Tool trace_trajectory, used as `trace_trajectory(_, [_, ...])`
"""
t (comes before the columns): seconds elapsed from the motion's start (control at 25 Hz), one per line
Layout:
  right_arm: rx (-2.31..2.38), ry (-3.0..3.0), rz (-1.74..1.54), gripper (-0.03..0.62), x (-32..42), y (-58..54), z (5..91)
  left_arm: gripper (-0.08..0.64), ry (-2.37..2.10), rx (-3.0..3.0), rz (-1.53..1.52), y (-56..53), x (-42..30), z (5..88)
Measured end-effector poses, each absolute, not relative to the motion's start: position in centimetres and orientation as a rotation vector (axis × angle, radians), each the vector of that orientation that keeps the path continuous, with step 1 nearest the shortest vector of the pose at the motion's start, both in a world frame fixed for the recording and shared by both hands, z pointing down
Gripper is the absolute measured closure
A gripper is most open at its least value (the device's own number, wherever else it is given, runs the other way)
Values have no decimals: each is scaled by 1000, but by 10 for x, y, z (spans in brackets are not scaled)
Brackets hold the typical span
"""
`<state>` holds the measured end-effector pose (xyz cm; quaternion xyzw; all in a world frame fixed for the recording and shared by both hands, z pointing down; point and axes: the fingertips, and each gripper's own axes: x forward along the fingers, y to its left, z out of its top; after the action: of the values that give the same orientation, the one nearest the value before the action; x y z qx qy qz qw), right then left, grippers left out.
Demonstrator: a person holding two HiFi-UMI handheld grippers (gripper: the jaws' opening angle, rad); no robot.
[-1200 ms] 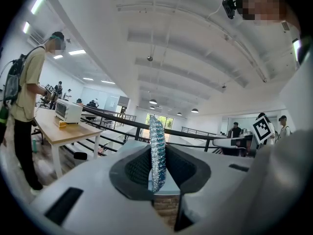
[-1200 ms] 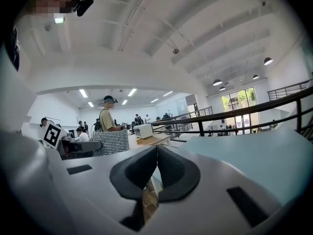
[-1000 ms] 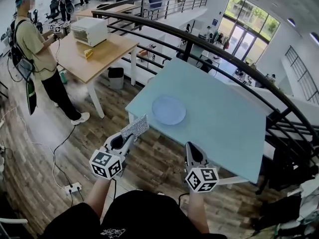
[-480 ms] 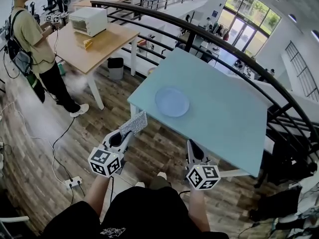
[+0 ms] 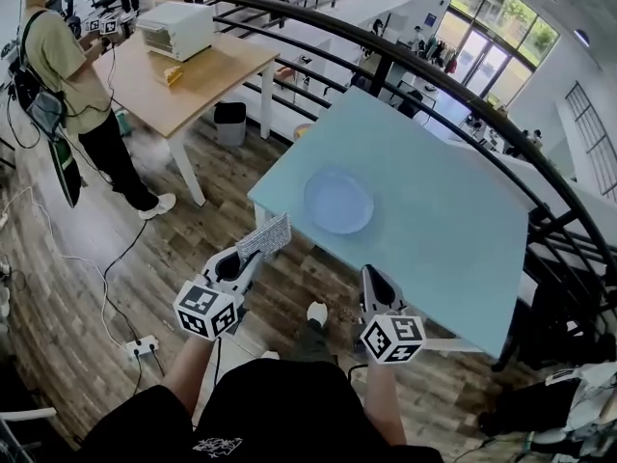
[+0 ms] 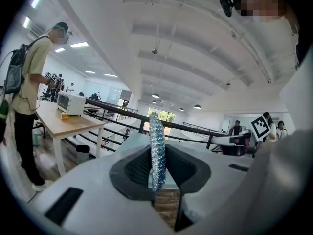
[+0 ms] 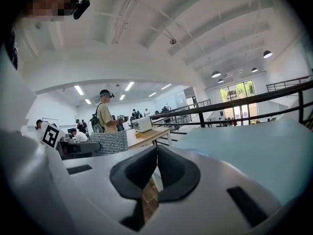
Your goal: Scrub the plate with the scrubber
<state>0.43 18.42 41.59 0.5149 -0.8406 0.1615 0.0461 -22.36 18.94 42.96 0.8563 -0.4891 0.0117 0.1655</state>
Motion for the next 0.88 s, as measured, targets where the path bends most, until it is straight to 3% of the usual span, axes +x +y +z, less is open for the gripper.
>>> trace_trajectory(0.88, [1339, -2575, 637, 586, 67, -8, 461, 476, -1485, 2331, 98, 23, -145, 434])
